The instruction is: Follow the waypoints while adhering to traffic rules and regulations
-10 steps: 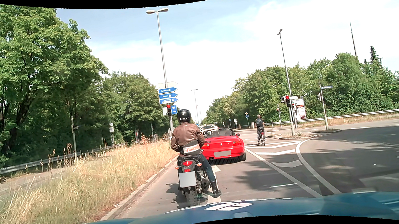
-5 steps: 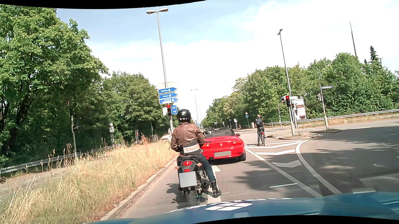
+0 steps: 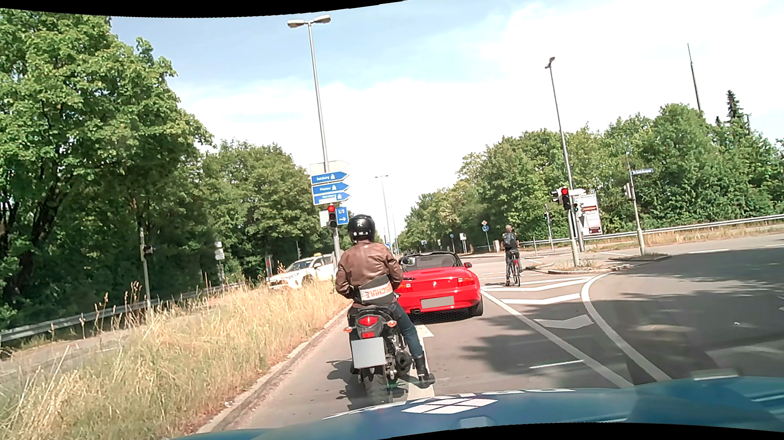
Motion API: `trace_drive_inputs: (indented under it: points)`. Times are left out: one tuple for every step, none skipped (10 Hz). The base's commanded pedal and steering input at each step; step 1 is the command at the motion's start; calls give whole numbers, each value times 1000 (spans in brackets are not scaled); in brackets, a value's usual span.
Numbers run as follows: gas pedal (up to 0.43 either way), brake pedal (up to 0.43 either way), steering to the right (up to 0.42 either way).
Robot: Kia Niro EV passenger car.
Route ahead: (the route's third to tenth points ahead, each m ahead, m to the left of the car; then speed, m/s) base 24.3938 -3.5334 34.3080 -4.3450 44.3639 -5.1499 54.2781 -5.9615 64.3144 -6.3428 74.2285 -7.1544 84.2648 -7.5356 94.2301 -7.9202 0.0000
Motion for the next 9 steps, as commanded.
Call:
trace_drive_inputs:
  points:
    - [0, 280, -2]
    - [0, 274, -2]
    - [0, 274, -2]
    - [0, 280, -2]
    - [0, 280, -2]
    - [0, 280, -2]
    - [0, 280, -2]
    - [0, 280, -2]
    - [0, 280, -2]
